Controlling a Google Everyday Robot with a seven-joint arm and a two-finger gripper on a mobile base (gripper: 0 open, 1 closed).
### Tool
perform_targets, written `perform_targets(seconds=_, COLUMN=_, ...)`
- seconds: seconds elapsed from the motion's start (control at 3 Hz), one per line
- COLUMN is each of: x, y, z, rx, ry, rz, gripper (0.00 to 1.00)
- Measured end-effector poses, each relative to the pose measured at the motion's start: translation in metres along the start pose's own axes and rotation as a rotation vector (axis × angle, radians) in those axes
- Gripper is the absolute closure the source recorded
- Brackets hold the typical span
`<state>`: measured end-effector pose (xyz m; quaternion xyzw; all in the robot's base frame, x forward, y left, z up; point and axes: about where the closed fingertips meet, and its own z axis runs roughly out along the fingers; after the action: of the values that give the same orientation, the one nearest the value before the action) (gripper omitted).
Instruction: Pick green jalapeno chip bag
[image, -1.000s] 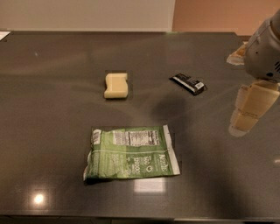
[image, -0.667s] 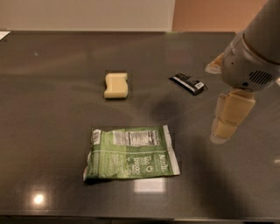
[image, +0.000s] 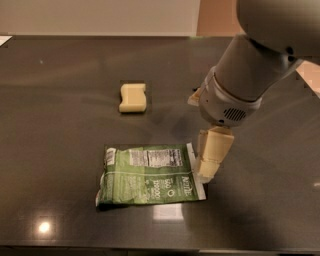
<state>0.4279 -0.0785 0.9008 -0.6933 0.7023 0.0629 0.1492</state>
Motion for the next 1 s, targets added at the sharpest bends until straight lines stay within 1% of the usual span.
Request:
perform_targets(seconds=0.33, x=-0.027, y=0.010, z=0.033, rx=-0.038, ry=-0.018, rz=-0.047, gripper=0.00)
perform_targets(seconds=0.67, x=-0.050, y=0.029, z=0.061, rx=-0.080, ry=-0.027, rz=-0.100, gripper=0.00)
perform_targets(seconds=1.0, x=-0.068, y=0.044, z=0.086, rx=-0.108, ry=-0.026, rz=-0.141, gripper=0.00)
